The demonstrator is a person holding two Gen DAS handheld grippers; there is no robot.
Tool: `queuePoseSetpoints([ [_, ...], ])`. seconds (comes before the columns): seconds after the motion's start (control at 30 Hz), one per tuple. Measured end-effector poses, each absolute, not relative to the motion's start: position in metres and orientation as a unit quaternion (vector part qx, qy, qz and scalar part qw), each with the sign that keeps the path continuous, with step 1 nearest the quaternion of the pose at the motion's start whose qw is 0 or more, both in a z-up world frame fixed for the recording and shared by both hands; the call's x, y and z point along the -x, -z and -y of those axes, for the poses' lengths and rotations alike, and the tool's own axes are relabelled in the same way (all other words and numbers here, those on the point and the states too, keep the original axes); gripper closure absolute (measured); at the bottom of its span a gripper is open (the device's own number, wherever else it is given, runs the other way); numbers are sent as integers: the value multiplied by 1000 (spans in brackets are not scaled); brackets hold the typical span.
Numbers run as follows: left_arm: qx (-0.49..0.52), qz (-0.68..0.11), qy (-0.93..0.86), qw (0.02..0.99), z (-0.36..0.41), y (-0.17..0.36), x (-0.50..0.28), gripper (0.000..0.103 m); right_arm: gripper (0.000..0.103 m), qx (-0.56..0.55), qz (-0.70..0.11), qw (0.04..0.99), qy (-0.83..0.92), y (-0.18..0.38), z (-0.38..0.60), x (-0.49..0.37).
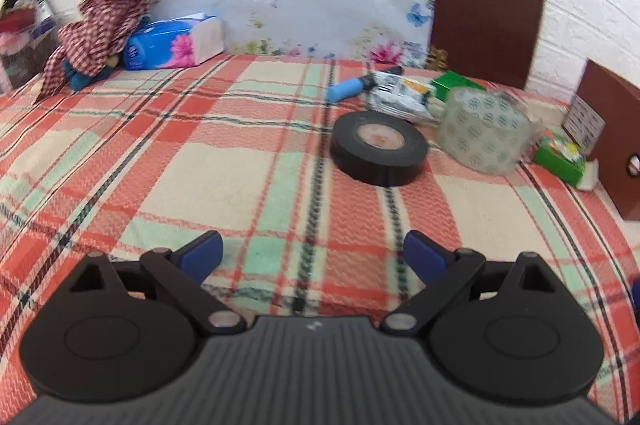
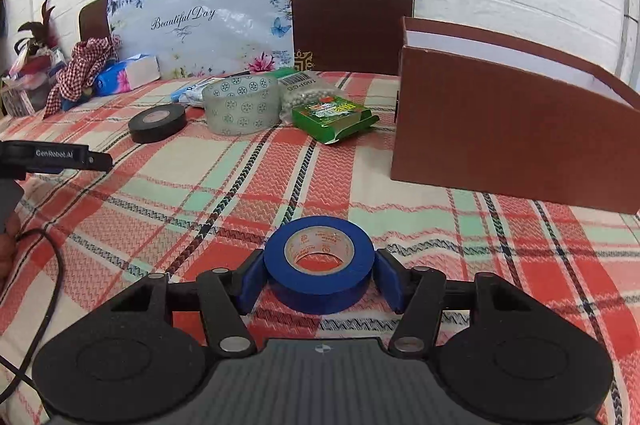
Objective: Organize objects
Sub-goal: 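Grasp the blue tape roll with the left tool, then lower the blue tape into the brown box and open the left tool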
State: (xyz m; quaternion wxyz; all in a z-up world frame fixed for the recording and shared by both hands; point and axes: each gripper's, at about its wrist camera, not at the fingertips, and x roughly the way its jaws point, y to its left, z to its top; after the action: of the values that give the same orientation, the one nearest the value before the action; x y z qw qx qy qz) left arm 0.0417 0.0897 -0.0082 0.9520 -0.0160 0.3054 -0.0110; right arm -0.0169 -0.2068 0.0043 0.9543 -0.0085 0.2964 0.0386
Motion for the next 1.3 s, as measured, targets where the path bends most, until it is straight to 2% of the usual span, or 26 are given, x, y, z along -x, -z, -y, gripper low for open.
queuePoseSetpoints([
  [0.03,13,-310,18,951,-84,4,-40,8,40,20,-296,954,-40,-4,203,18],
  [0.1,37,-319,65,945,-68,-10,-37,17,37,40,-292,955,-44,-3,196,22],
  [0.17,40,-321,128,938,-39,-27,-31,19,36,44,-290,955,-45,-2,196,25],
  [0.33,-15,-349,275,896,49,-43,-18,35,37,24,-292,955,-41,-3,202,30],
  [0.47,-38,-417,310,853,90,-25,-24,60,37,15,-290,956,-42,-2,206,29],
  [0.5,-34,-433,312,845,94,-20,-27,63,37,17,-291,956,-44,-1,205,28],
  [0.57,-22,-448,307,839,97,-13,-32,68,46,22,-286,956,-54,0,203,28],
  [0.6,-13,-452,305,838,96,-11,-35,76,47,26,-282,958,-54,-1,202,29],
  [0.63,-6,-456,306,836,96,-11,-35,78,47,26,-277,959,-55,-1,203,30],
  [0.7,-6,-452,303,839,96,-20,-31,78,47,24,-253,966,-52,-7,204,36],
  [0.83,-31,-383,321,866,108,-64,-19,78,47,50,-156,986,-16,-33,212,46],
  [1.03,-53,-305,356,882,175,-121,-42,78,46,52,-80,994,56,-68,265,16],
  [1.23,-88,-276,385,876,255,-128,-70,70,47,52,-91,986,127,-66,326,-30],
  [1.27,-100,-270,382,878,267,-124,-74,67,46,55,-97,984,137,-62,333,-38],
  [1.3,-113,-265,372,882,277,-120,-77,56,46,59,-109,982,145,-58,338,-47],
])
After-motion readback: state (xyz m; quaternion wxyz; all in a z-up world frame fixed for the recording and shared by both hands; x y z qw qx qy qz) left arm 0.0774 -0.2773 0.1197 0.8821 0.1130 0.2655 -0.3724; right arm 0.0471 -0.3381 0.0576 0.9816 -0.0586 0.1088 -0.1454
